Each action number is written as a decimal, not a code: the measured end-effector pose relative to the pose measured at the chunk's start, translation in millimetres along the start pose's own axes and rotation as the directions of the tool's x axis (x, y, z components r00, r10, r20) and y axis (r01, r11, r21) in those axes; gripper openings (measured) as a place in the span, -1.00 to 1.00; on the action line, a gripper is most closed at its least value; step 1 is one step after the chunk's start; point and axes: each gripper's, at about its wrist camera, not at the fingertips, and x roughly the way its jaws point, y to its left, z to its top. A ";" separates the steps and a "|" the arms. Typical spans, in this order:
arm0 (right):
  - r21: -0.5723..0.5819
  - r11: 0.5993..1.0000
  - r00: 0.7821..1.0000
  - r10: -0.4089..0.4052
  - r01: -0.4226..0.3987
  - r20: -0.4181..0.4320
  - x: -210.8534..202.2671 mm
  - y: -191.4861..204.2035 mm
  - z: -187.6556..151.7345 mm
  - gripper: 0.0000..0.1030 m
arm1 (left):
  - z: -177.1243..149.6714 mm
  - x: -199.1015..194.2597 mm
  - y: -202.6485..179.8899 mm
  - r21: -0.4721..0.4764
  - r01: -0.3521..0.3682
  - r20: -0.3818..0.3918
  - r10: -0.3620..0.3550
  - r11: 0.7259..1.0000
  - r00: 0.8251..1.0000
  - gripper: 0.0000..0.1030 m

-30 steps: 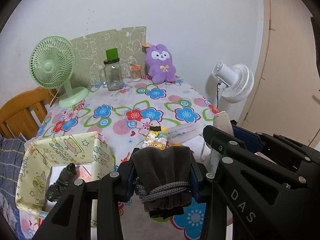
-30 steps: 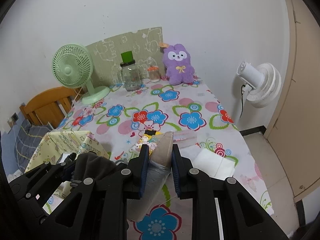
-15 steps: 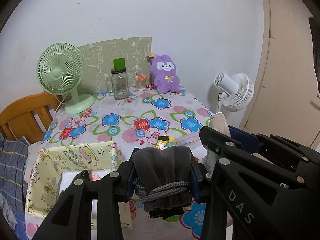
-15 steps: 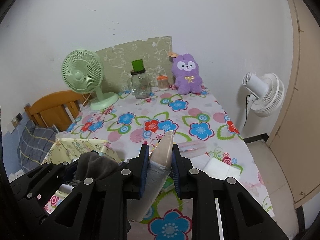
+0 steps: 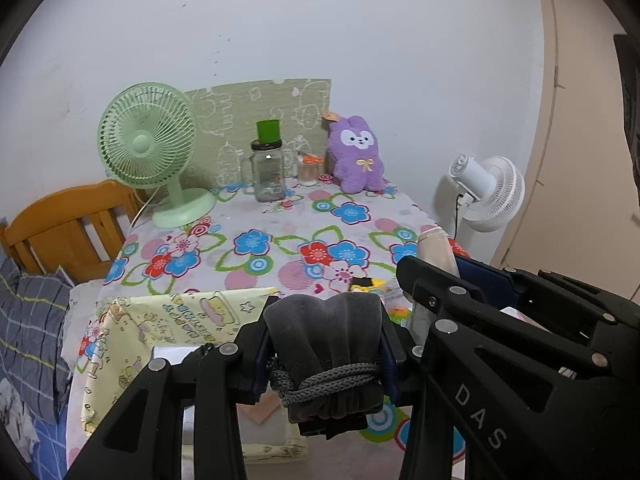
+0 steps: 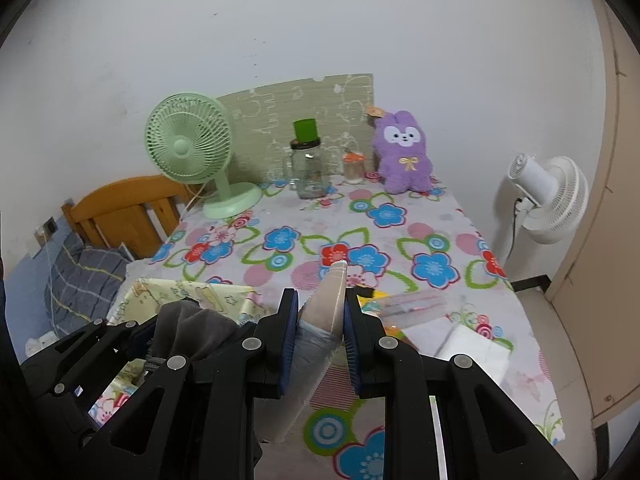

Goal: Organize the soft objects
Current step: 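Lift the grey pouch and white towel roll and carry them toward the box, then lower the grey pouch and towel roll down into the fabric box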

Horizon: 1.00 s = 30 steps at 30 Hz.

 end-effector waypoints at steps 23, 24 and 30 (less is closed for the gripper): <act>-0.089 0.993 0.996 0.074 -0.078 -0.046 40.6 66.8 10.6 -0.52 | -2.7 9.1 68.8 -0.076 -0.086 -0.027 0.084 0.993 0.996 -0.14; -0.092 0.992 0.996 0.077 -0.081 -0.048 42.3 69.0 10.6 -0.52 | -2.9 9.9 71.8 -0.080 -0.091 -0.030 0.089 0.993 0.996 -0.14; -0.115 0.987 0.992 0.104 -0.111 -0.066 55.5 84.4 10.8 -0.51 | -6.6 18.9 91.6 -0.112 -0.151 -0.064 0.145 0.982 0.987 -0.13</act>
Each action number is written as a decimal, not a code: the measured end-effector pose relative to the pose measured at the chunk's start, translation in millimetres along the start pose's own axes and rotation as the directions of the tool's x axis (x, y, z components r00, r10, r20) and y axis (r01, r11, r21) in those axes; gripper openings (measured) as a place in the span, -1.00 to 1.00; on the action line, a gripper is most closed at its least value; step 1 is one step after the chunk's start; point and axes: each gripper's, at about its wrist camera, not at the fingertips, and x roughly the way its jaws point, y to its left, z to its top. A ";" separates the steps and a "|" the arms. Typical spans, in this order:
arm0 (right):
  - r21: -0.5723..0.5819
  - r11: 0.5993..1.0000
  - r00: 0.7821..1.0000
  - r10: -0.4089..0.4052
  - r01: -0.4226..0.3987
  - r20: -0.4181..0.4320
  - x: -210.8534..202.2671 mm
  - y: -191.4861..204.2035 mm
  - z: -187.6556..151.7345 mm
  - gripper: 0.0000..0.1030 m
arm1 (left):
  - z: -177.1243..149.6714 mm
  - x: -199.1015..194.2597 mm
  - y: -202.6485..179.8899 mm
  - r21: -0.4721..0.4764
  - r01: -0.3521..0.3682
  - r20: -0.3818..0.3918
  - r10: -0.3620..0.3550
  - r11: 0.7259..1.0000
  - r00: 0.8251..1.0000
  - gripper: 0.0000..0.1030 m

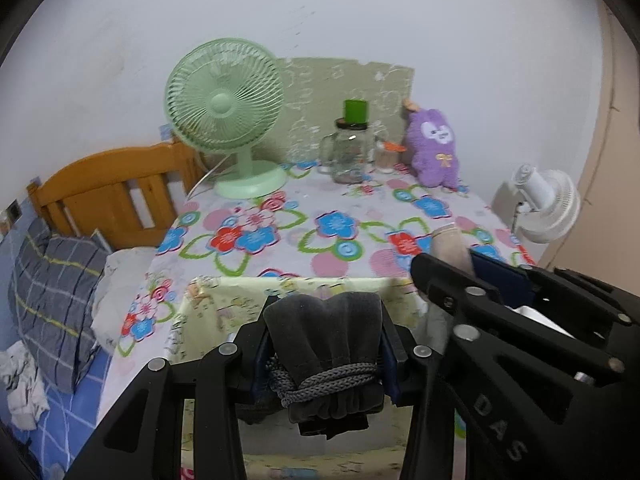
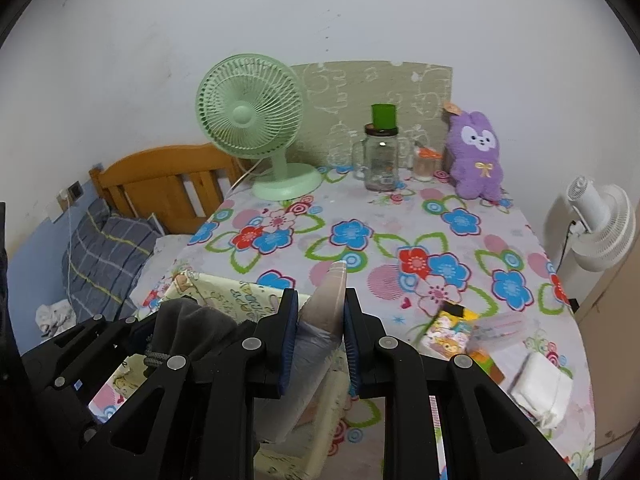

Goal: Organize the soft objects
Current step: 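Lower the grey pouch and towel roll down into the fabric box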

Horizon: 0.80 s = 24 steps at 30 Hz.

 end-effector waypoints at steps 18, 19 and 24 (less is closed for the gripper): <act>-0.069 0.993 0.993 0.085 -0.091 -0.083 48.2 37.8 -2.5 -0.51 | -12.3 38.6 45.2 -0.060 -0.079 -0.096 0.073 0.995 0.993 -0.13; -0.070 0.993 0.992 0.087 -0.093 -0.086 50.4 38.6 -2.7 -0.51 | -12.7 40.9 47.2 -0.062 -0.082 -0.101 0.076 0.995 0.992 -0.13; -0.079 0.992 0.990 0.095 -0.103 -0.105 62.8 44.8 -3.3 -0.51 | -15.4 51.0 55.0 -0.065 -0.102 -0.125 0.093 0.993 0.988 -0.07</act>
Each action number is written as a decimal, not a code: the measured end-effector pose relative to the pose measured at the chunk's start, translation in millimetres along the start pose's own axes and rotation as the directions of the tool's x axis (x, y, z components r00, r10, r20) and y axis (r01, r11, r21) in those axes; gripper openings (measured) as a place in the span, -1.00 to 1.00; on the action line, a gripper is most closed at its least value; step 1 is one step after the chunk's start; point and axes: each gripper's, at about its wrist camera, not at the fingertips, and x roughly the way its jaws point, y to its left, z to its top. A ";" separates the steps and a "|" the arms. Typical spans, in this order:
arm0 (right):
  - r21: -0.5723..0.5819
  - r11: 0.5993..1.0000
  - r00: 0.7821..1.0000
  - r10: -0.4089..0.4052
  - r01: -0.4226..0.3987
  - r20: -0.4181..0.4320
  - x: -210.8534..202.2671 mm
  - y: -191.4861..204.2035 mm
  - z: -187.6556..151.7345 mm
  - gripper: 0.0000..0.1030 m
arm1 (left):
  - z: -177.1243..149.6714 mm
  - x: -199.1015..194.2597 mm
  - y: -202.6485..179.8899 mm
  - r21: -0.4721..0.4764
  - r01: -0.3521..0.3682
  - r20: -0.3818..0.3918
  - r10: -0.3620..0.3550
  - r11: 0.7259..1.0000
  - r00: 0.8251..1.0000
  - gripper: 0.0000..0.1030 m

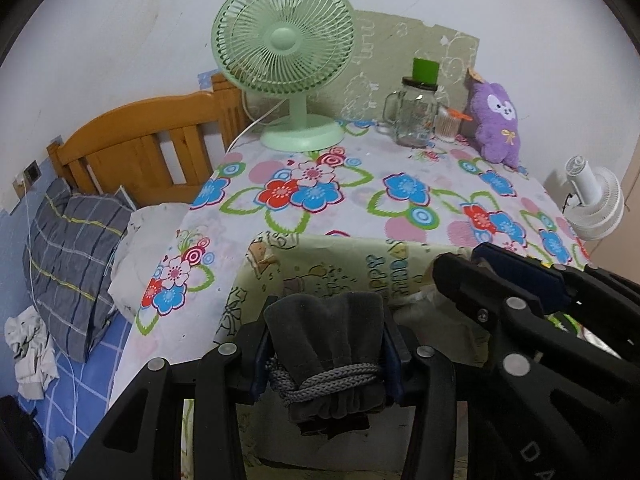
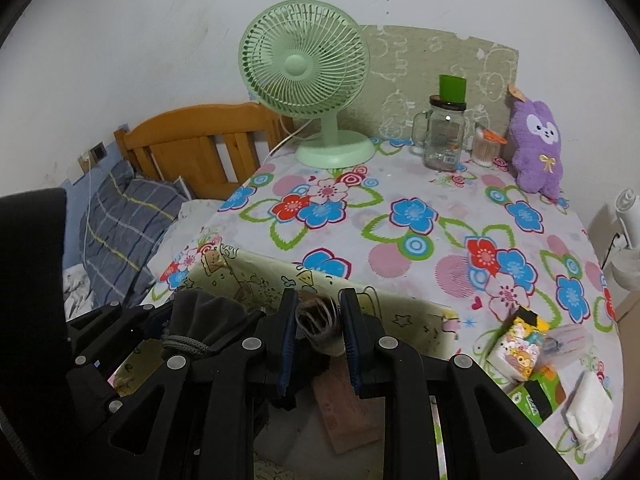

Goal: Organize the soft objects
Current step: 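Lower the grey pouch and towel roll down into the fabric box, then open both tools to release the pouch and towel roll in the box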

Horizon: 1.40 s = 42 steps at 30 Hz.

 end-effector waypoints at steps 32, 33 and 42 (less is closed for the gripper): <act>0.040 0.999 1.000 -0.019 0.018 0.012 -18.2 -16.0 -10.0 0.61 | -6.0 -32.5 -22.3 0.041 0.070 0.068 -0.073 0.997 0.995 0.95; 0.044 0.999 1.000 -0.022 0.021 0.018 -21.4 -17.7 -10.6 0.63 | -5.7 -35.0 -25.0 0.045 0.070 0.073 -0.073 0.997 0.995 0.96; 0.083 0.996 0.996 -0.052 0.045 0.075 -52.4 -33.7 -15.7 0.74 | -4.5 -56.0 -45.9 0.070 0.080 0.120 -0.088 0.994 0.989 0.99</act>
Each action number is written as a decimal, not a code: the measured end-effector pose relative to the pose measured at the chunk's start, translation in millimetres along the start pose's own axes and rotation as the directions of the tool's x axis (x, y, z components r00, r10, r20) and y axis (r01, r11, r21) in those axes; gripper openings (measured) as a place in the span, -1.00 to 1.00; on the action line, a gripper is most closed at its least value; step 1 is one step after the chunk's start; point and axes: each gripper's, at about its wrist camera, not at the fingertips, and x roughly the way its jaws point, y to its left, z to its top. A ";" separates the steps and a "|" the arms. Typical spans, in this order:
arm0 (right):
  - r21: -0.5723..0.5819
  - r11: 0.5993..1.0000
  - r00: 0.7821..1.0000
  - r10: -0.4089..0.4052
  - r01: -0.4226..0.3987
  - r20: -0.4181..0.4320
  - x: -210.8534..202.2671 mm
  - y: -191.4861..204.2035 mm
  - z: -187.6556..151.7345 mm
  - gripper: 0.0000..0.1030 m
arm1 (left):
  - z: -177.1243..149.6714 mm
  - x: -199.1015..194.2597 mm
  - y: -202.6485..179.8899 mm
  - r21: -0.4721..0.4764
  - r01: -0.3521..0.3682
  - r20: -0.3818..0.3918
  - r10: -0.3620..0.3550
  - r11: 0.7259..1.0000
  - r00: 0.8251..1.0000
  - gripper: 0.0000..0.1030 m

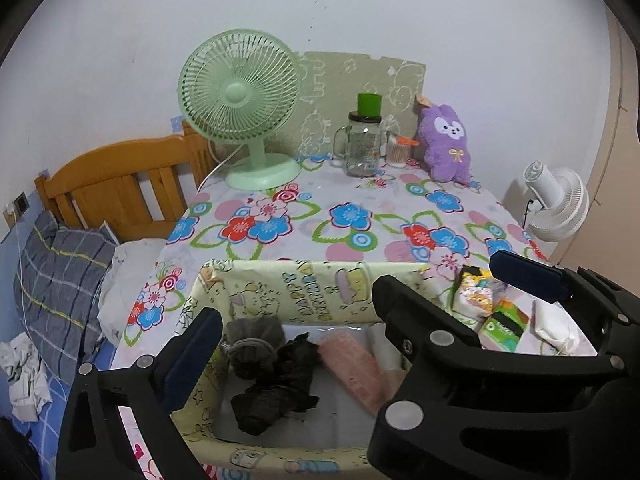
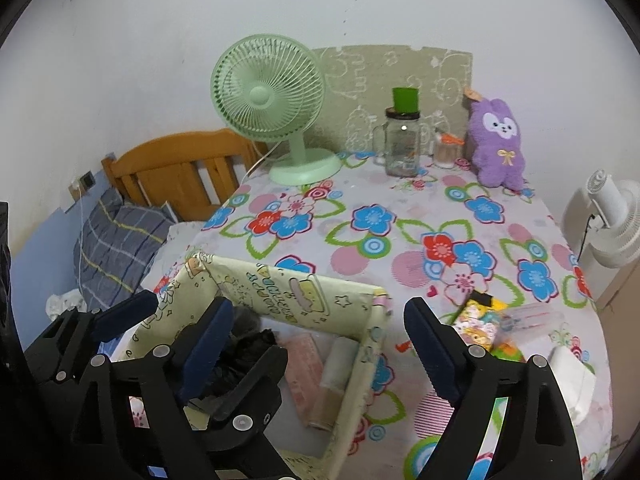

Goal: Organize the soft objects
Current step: 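Open both tools to release the pouch and towel roll in the box, then withdraw both tools from the box toward the green and white tissue packs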

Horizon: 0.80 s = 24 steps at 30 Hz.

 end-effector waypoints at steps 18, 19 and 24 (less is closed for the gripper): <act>0.035 0.997 0.994 -0.072 0.069 0.084 -52.6 -32.9 -4.2 0.86 | 2.7 -31.4 -46.5 0.046 0.024 0.067 -0.027 0.999 0.997 0.99; 0.037 0.997 0.993 -0.075 0.072 0.086 -54.7 -34.6 -5.0 0.87 | 2.3 -32.6 -49.1 0.050 0.027 0.069 -0.031 0.998 0.997 0.99; 0.049 0.995 0.991 -0.094 0.090 0.096 -66.0 -44.8 -9.5 0.89 | 0.5 -36.9 -60.9 0.061 0.039 0.074 -0.043 0.997 0.996 0.99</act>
